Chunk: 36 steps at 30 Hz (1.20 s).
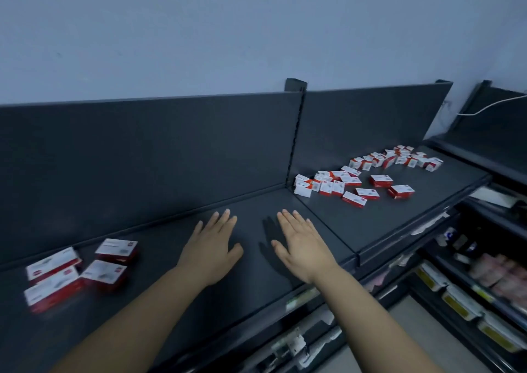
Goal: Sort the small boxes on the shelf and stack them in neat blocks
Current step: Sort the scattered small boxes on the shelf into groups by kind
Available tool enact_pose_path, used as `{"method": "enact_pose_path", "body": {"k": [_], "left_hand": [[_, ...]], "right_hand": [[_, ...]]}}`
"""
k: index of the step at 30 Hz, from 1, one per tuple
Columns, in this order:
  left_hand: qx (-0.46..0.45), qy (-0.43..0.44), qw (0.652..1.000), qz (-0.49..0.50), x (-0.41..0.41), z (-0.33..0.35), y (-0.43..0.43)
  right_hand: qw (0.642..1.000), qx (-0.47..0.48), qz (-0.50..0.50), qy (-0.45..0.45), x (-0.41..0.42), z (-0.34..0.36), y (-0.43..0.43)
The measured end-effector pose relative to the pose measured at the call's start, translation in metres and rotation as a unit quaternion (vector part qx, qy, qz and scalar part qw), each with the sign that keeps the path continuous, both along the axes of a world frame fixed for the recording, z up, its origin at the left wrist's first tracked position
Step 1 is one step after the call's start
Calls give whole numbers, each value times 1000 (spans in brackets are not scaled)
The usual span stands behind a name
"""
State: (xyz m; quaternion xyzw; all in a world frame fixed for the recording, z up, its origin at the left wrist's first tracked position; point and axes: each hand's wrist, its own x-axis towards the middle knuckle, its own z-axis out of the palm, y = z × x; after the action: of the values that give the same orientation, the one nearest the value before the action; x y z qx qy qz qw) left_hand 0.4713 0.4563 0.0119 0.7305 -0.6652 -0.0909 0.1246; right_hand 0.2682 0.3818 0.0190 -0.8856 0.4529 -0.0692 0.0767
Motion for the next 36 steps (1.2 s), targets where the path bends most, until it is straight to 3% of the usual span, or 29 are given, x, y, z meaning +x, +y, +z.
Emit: {"method": "enact_pose_path", "body": {"k": [14,24,36], "left_hand": [[36,20,997,-68,-193,-8,-82],[40,26,990,-132,-262,-6,-159],[31,58,983,-170,-310,-3,-292]], "right_hand": [[997,15,-63,44,-209,10,-53],[992,32,-118,18,-279,4,-91],[991,3,-131,42,-319,5,-198]]}}
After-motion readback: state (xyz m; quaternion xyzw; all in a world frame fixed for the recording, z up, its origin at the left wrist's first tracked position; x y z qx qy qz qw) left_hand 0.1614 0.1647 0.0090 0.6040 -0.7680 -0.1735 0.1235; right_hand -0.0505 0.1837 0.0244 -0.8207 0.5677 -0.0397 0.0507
